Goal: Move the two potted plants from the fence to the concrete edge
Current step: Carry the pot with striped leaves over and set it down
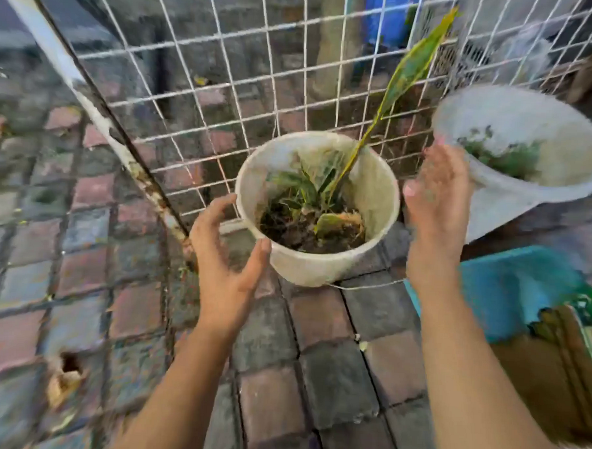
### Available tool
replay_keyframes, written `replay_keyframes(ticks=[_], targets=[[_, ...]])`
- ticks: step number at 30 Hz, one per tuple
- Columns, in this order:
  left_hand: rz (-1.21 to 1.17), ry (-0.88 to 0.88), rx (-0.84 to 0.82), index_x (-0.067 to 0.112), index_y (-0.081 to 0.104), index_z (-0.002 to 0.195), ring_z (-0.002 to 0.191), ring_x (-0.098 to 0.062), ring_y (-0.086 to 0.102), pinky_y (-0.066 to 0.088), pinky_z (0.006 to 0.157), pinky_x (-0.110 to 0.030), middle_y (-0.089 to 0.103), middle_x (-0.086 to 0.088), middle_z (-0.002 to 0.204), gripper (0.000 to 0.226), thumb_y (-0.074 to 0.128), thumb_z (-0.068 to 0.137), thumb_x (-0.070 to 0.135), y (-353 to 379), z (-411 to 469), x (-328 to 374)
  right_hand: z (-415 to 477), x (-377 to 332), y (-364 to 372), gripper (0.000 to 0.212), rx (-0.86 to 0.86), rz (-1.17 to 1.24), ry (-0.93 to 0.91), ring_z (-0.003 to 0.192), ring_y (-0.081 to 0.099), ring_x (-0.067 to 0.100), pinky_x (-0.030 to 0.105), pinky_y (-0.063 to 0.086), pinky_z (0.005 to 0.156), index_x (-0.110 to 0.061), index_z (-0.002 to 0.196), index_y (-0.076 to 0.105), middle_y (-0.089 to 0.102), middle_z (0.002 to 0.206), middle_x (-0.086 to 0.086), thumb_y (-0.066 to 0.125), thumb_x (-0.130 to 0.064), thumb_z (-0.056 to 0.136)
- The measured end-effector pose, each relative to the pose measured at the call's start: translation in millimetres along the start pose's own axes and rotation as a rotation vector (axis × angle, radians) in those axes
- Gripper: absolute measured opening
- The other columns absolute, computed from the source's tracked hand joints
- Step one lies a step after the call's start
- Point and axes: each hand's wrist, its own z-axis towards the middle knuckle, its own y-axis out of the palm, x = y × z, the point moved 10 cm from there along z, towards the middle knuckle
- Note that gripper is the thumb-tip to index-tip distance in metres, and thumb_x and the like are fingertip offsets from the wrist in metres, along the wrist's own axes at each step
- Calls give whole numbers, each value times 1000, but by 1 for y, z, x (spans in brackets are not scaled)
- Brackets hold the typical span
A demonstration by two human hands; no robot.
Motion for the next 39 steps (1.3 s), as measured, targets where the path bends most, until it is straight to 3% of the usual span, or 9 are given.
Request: replay_keyframes(ticks=[2,6,10,14,19,23,27,32,39], targets=[[-107,-38,-20,64,46,137,152,-35,40,30,121,-76,40,-15,160,67,76,85,35,12,-12,-10,-12,14,-10,59,42,42,-11,135,50,-11,10,41,107,-21,148,40,47,152,-3,61,-32,94],[-126,-156,-96,38,26,137,158,-44,30,36,119,-76,25,-28,163,99,93,63,43,37,-27,-31,-51,60,-8,87,-33,123,78,145,46,0,18,42,113,-21,156,26,38,159,11,77,-41,89],[-69,-159,-118,35,21,133,160,-42,26,40,121,-70,20,-28,165,112,98,52,47,45,-21,-45,-63,84,15,93,-216,195,80,153,38,36,42,40,120,-14,158,19,30,166,27,72,-20,81],[-44,-119,-163,55,15,136,159,-35,34,44,121,-62,23,-24,166,120,101,53,52,54,-19,-54,-62,106,23,102,-228,160,75,153,38,34,44,38,123,-5,160,16,27,167,28,75,-20,78],[-42,-109,-210,39,6,143,153,-33,46,45,122,-60,40,-15,162,125,99,59,36,60,-15,-76,-54,121,40,130,-248,255,78,151,29,52,57,32,126,5,157,12,24,162,36,87,-61,74],[-37,-145,-279,21,-19,158,155,-34,46,50,119,-55,38,-13,164,148,97,66,17,65,-17,-91,-53,126,50,125,-292,318,86,152,29,50,44,40,122,-9,154,12,21,162,36,87,-64,71],[-19,-127,-288,14,-18,159,152,-31,50,56,114,-41,42,-7,160,153,101,64,13,65,-14,-92,-52,123,52,138,-337,402,111,150,33,46,37,43,119,4,157,8,21,161,37,88,-64,68],[-11,-84,-271,23,-8,154,149,-36,52,49,119,-58,42,-20,159,146,102,59,19,63,-9,-81,-50,118,49,144,-335,403,112,151,28,54,44,42,122,9,158,5,22,162,39,91,-60,65],[-42,-35,-247,27,0,160,153,-33,46,44,123,-60,37,-22,163,145,101,56,16,55,-3,-57,-51,110,42,134,-229,336,84,157,32,41,62,32,125,-4,165,12,29,169,27,90,-58,70]])
